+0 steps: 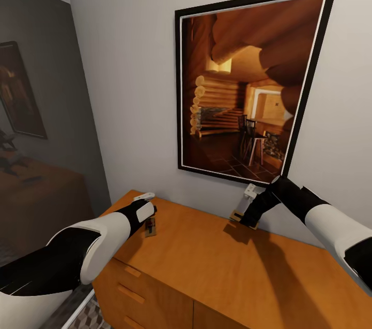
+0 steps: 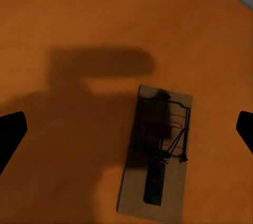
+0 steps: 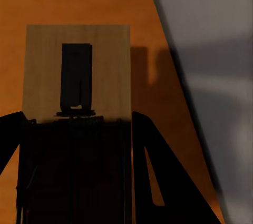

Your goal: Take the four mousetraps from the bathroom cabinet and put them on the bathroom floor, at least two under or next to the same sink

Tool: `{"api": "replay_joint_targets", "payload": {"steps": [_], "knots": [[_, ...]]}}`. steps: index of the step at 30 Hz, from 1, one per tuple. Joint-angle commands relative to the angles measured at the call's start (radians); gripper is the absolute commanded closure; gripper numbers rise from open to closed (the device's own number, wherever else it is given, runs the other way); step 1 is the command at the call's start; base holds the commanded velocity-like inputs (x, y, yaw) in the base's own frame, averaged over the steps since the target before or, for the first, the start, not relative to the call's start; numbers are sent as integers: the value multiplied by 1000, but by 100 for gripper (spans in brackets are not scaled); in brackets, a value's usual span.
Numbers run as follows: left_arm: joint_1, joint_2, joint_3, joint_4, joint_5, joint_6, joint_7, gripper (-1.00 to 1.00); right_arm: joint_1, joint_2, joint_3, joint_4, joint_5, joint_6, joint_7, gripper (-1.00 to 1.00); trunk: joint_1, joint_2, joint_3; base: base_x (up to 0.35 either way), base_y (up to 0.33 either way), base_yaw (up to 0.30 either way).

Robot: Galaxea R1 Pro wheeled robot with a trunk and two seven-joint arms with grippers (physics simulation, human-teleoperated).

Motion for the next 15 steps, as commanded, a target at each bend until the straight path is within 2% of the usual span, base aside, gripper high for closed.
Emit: {"api": "replay_joint_targets", "payload": {"steps": [1, 4, 7, 11, 15], "knots": [[-1, -1, -8, 1, 4, 5, 2, -100, -1, -1, 1, -3, 2, 9, 3, 100, 0, -2, -2, 0, 0, 0], [-1, -1, -8, 1, 4, 7, 3, -100, -1, -1, 1, -3, 2, 10, 3, 100, 0, -2, -2, 0, 0, 0], [-1, -1, -8, 2, 3, 42, 1, -100, -1, -1, 1, -3, 2, 9, 3, 100, 0, -2, -2, 0, 0, 0], [0, -1, -8, 3, 2, 166, -3, -100, -1, -1, 1, -3, 2, 9, 3, 100, 0, -2, -2, 0, 0, 0], [0, -1, -9, 3, 2, 230, -9, -100, -1, -1, 1, -3, 2, 9, 3, 100, 0, -2, -2, 0, 0, 0]]}}
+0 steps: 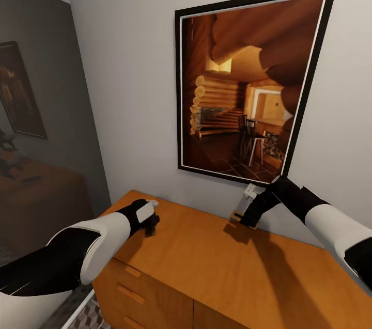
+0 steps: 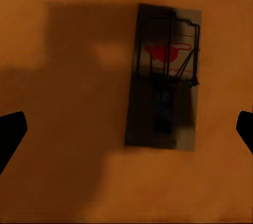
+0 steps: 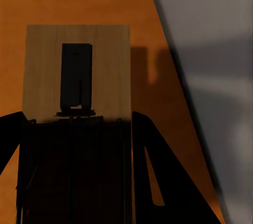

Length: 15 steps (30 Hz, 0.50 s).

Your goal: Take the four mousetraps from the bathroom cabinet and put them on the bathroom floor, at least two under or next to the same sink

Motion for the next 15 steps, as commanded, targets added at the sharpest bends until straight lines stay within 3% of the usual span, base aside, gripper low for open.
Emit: {"api": "replay_joint_targets", "payload": {"steps": [1, 8, 15], "knots": [[-2, -1, -9, 1, 7, 8, -1, -100, -1, -1, 1, -3, 2, 10, 3, 100, 0, -2, -2, 0, 0, 0], [-1, -1, -9, 1, 7, 30, -44, -100, -1, 0, 1, -3, 2, 9, 3, 100, 0, -2, -2, 0, 0, 0], [-1, -1, -9, -4, 10, -3, -54, -100, -1, 0, 1, -3, 2, 9, 3, 100, 0, -2, -2, 0, 0, 0]]}}
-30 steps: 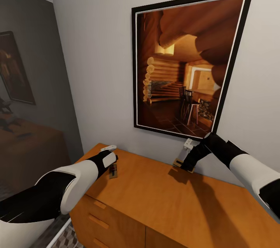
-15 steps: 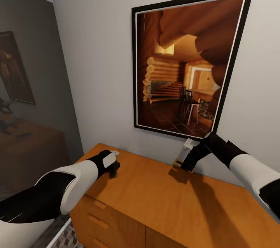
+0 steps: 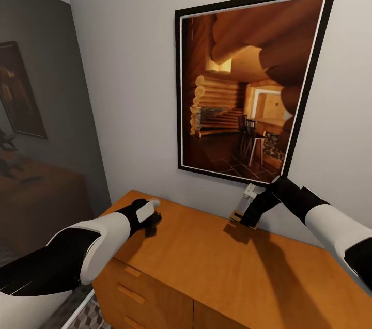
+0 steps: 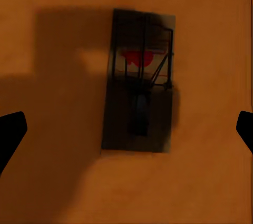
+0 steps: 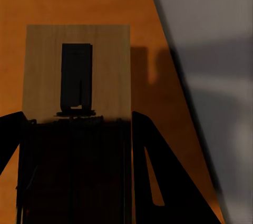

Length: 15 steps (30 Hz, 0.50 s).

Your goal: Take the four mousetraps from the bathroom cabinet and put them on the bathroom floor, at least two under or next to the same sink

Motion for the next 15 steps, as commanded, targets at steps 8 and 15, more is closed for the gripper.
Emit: {"api": "replay_joint_targets", "payload": {"steps": [8, 15], "knots": [[-2, -1, -8, 0, 8, -53, -7, -100, -1, -1, 1, -3, 2, 9, 3, 100, 0, -2, -2, 0, 0, 0], [-2, -1, -8, -1, 6, -58, -34, -100, -1, 2, 1, -3, 3, 10, 2, 100, 0, -2, -2, 0, 0, 0]]}}
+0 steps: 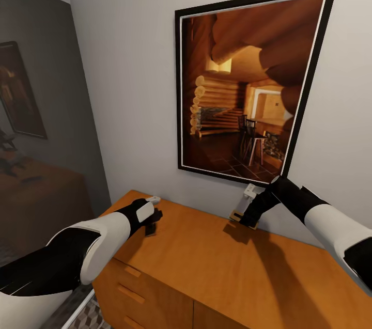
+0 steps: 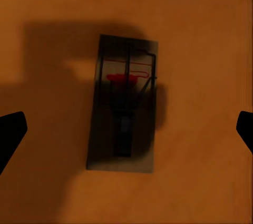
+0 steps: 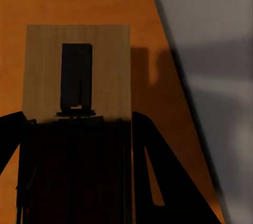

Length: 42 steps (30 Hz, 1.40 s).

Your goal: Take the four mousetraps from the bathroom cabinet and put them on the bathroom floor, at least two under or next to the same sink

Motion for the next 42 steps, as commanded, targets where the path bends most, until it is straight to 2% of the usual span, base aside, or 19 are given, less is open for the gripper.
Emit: {"api": "replay_joint_targets", "payload": {"steps": [1, 9, 42], "knots": [[-2, -1, -8, 1, 8, 3, -1, -100, -1, 0, 1, -3, 2, 9, 3, 100, 0, -2, -2, 0, 0, 0], [-2, -1, -8, 2, 8, 5, -32, -100, -1, 1, 1, -3, 1, 10, 3, 100, 0, -2, -2, 0, 0, 0], [-2, -1, -8, 2, 8, -1, -35, -100, -1, 1, 1, -3, 1, 9, 3, 100, 0, -2, -2, 0, 0, 0]]}}
